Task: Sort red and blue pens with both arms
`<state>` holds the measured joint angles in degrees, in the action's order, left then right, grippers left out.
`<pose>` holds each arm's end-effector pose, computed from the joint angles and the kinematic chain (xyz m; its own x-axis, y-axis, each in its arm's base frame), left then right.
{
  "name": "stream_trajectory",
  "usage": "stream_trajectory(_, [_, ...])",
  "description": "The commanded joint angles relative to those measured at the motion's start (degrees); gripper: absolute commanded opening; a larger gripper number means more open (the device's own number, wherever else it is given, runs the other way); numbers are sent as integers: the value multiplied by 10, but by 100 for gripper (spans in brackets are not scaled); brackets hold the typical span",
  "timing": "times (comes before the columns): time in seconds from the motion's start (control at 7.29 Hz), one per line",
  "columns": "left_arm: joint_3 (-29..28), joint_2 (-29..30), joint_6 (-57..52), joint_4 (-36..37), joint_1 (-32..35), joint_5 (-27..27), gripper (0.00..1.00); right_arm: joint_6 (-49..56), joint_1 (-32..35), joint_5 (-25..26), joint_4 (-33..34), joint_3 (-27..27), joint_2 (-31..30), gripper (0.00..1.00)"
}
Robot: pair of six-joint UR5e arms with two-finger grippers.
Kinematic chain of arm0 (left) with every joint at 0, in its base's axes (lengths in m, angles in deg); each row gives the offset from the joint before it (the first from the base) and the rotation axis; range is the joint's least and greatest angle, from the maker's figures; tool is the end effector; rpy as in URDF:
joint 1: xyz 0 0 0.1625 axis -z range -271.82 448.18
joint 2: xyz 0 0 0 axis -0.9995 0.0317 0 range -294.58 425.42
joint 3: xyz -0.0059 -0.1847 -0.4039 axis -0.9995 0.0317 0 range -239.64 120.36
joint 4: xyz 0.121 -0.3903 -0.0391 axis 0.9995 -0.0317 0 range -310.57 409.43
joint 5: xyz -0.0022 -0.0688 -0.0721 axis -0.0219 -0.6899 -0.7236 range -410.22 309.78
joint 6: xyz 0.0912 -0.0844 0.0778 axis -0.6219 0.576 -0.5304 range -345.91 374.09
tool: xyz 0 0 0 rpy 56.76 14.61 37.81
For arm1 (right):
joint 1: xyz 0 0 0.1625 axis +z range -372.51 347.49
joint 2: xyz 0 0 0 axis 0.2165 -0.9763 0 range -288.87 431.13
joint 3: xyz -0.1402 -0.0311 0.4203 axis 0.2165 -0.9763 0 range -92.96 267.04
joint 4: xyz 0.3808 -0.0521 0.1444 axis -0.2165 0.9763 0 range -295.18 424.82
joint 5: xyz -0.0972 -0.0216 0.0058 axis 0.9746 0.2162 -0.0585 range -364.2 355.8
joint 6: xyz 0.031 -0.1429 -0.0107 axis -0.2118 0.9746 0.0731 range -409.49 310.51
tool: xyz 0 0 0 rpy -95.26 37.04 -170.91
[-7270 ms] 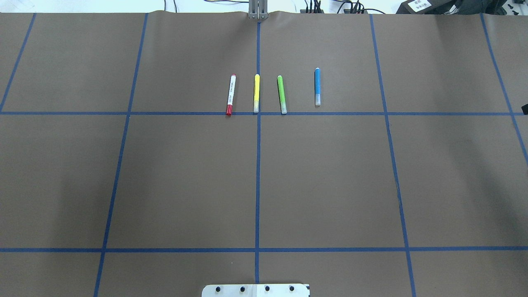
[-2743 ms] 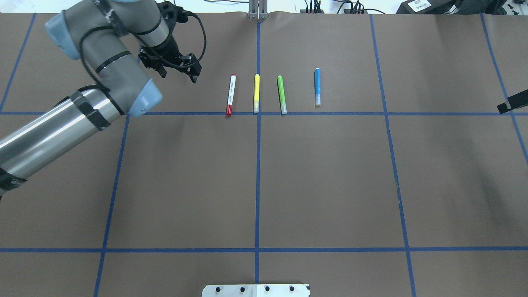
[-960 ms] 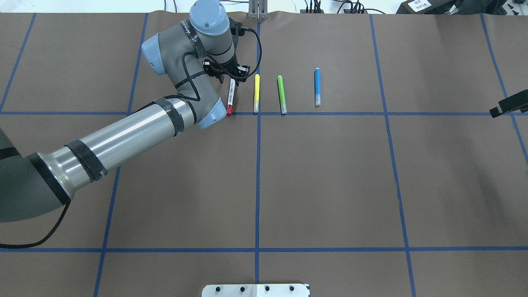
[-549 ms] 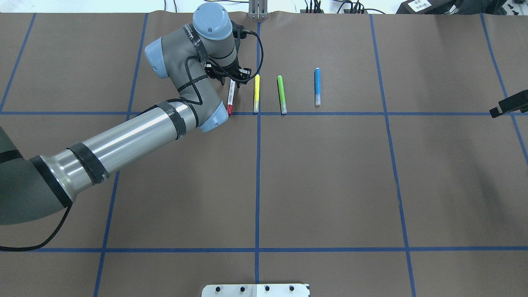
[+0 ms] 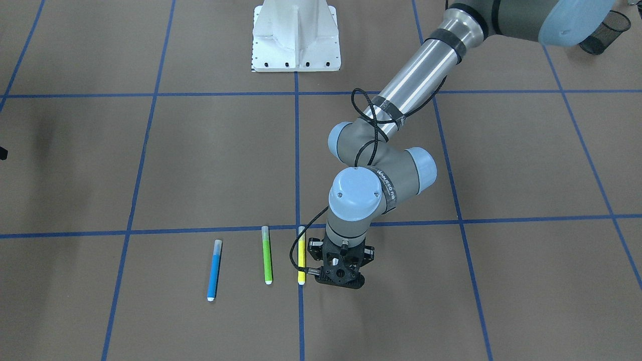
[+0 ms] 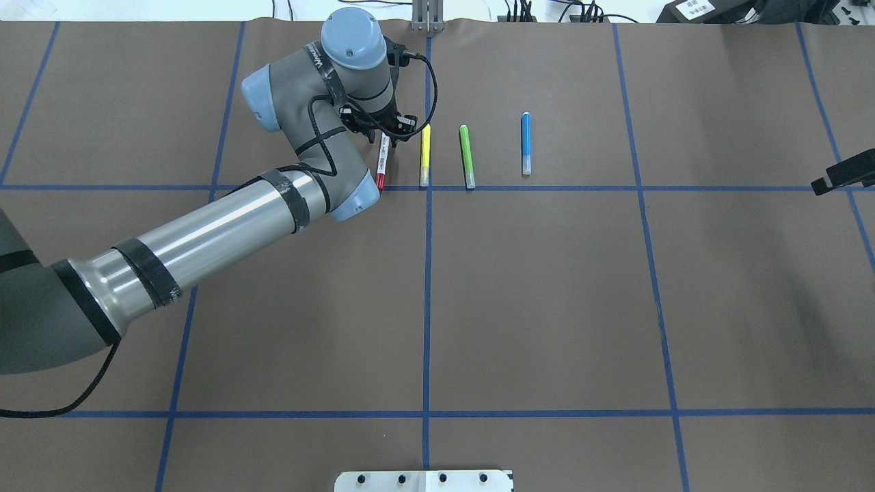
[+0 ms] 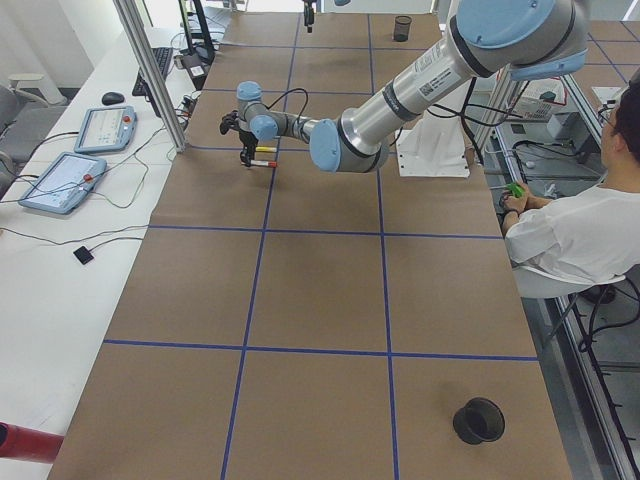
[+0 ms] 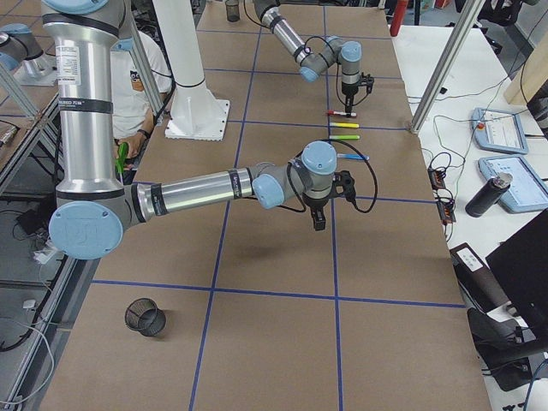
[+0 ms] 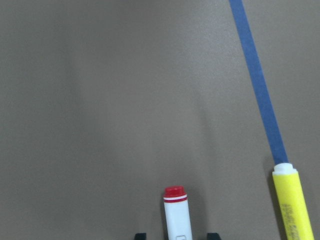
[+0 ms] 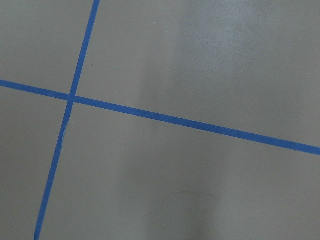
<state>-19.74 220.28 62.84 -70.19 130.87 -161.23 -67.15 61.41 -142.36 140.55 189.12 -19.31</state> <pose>0.6395 -0.6996 0.2804 0.6907 0.2003 -0.6948 -0.0092 0.9632 0.2685 -0.1180 -0.4961 0.5726 0.6004 -0.2117 0.7712 0.0703 0.9746 0.2128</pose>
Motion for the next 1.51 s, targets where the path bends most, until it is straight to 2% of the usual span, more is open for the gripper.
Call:
stream_trajectory(0.0, [0, 0, 3, 1, 0, 0, 9, 0, 0, 0, 0, -4, 1, 100])
stream_trajectory(0.14, [0, -1, 4, 1, 0, 0, 0, 0, -2, 1, -1, -4, 1, 100])
stream_trajectory(0.41, [4, 0, 17, 1, 1, -1, 0, 0, -2, 1, -1, -5, 2, 100])
stream_trajectory(0.69, [48, -1, 63, 3, 11, -3, 0, 0, -2, 3, -1, -6, 10, 100])
stream_trajectory(0.82, [102, -28, 79, 4, 14, -3, 0, 0, -2, 3, 0, -15, 23, 100])
stream_trajectory(0.96, [194, -100, 89, 5, 17, -3, 0, 0, -2, 3, -1, -21, 33, 100])
stream_trajectory(1.37, [284, -175, 89, 10, 41, -3, 0, 0, -2, 4, 0, -25, 47, 100])
